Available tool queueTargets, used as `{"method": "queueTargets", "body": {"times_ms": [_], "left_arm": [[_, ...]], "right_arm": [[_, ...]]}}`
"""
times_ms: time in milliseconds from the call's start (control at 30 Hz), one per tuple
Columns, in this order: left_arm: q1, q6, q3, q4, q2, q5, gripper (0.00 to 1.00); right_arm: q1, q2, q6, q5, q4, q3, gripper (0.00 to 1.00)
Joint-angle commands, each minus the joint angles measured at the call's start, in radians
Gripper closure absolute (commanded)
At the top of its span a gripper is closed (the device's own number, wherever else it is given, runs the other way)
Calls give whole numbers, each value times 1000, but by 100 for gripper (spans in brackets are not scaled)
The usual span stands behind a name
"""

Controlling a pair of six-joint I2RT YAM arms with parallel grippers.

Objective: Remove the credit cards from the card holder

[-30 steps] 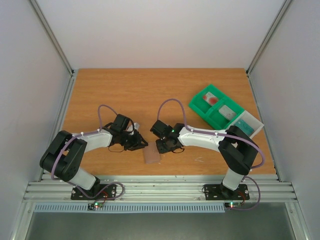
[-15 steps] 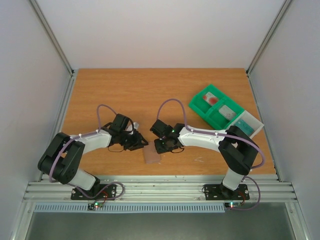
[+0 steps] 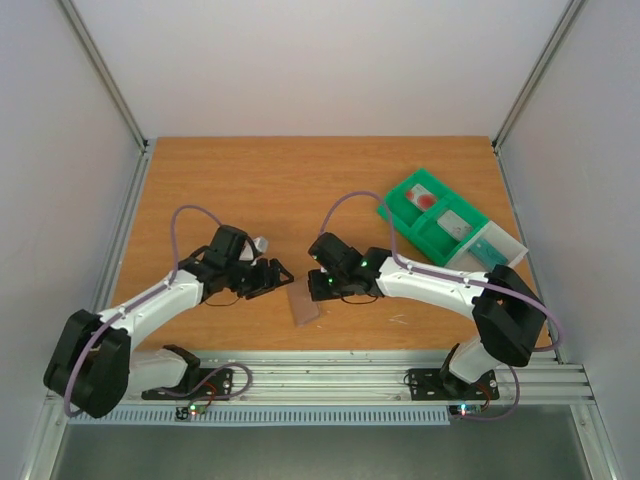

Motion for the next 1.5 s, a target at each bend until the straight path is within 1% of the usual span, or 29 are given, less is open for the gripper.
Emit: {"method": "queueTargets", "body": {"times_ms": [0, 167, 367, 500, 667, 733, 833, 933, 1000, 1067, 1200, 1267, 1367, 1467], "left_arm": [[-3, -13, -34, 4, -60, 21, 28], [-3, -26, -76, 7, -113, 23, 24], [-3, -19, -117, 20, -160, 15, 18], [-3, -31, -131, 13, -177, -2, 18], [-3, -28, -131, -27, -198, -18, 18], [-3, -24, -129, -47, -204, -38, 19], [-3, -20, -135, -50, -200, -46, 25], [-3, -22, -146, -55, -194, -56, 30], [-3, -25, -159, -45, -200, -57, 33], [-3, -36, -178, -28, -208, -57, 38], [-3, -37, -187, -25, -210, -59, 53], [-4, -38, -191, -23, -211, -57, 59], [-3, -39, -188, -13, -209, -49, 71], [-3, -39, -178, 1, -206, -30, 81]], "right_arm": [[7, -24, 91, -104, 147, -37, 99], [8, -22, 137, -177, 253, -62, 99], [8, -8, 191, -280, 423, -122, 99], [7, -12, 211, -285, 455, -138, 99], [7, -67, 236, -284, 553, -180, 99], [7, -74, 234, -278, 551, -180, 99], [7, -75, 241, -258, 538, -193, 99], [6, -88, 259, -268, 586, -231, 99], [6, -100, 253, -259, 570, -234, 99], [6, -108, 239, -232, 537, -237, 99], [1, -121, 211, -169, 444, -261, 99], [-6, -131, 212, -135, 418, -284, 99], [-20, -137, 205, -104, 387, -317, 96], [-23, -127, 176, -63, 337, -322, 96]]}}
